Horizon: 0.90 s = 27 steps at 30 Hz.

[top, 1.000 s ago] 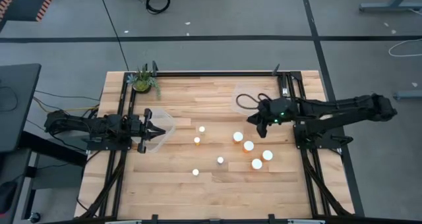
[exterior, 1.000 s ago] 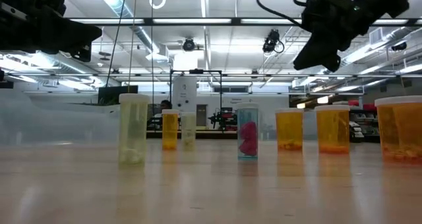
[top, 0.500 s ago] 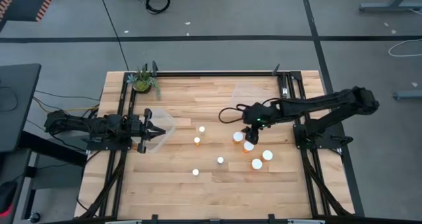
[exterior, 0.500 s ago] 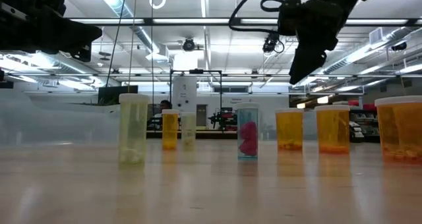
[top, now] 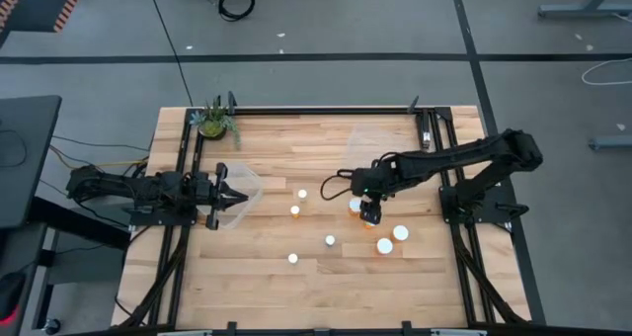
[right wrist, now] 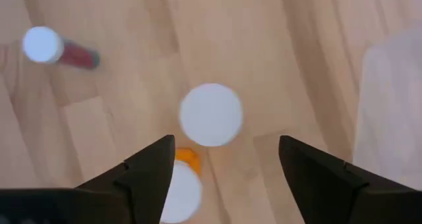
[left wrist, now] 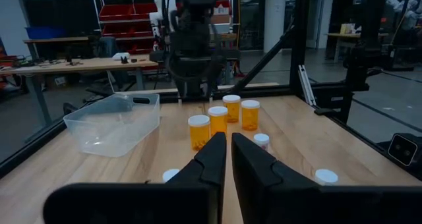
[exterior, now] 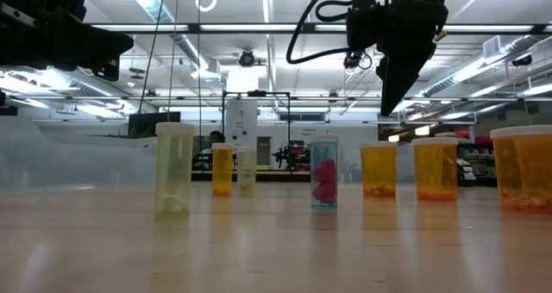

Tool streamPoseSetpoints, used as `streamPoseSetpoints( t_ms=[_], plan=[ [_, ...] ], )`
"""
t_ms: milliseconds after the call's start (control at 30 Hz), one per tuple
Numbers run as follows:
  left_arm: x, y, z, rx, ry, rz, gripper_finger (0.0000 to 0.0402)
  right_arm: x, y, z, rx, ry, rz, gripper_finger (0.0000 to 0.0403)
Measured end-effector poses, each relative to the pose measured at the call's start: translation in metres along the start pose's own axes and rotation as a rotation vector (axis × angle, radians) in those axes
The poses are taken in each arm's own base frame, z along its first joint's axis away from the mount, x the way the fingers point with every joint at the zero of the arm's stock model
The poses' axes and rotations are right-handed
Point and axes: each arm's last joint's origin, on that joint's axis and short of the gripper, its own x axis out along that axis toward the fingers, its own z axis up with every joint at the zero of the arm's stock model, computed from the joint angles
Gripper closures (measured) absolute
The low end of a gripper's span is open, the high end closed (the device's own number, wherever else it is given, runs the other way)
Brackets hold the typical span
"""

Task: Pick and place medicine bottles into bin by pill shape (circle, oval)
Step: Put the big orange pill bottle into the right transparent bin

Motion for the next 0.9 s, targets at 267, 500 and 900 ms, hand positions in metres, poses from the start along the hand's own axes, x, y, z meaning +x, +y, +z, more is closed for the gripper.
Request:
streamPoseSetpoints(
  t_ms=[267,500,900],
  plan=[
    [0.000,0.000,0.000,0.000,0.000,0.000,0.0373,0.007,0.018,0.013,-0.088,0.031,0.000,0.0086],
    [0.000,0.000,0.000,0.000,0.000,0.000,0.0375,0.023,0.020,0.016,-0.131,0.089,-0.021,0.0065],
    [0.000,0.000,0.000,0.000,0.000,0.000,0.0368,0.042,0.020,0.017,-0.222,0.124,-0.099,0.0061]
  ],
)
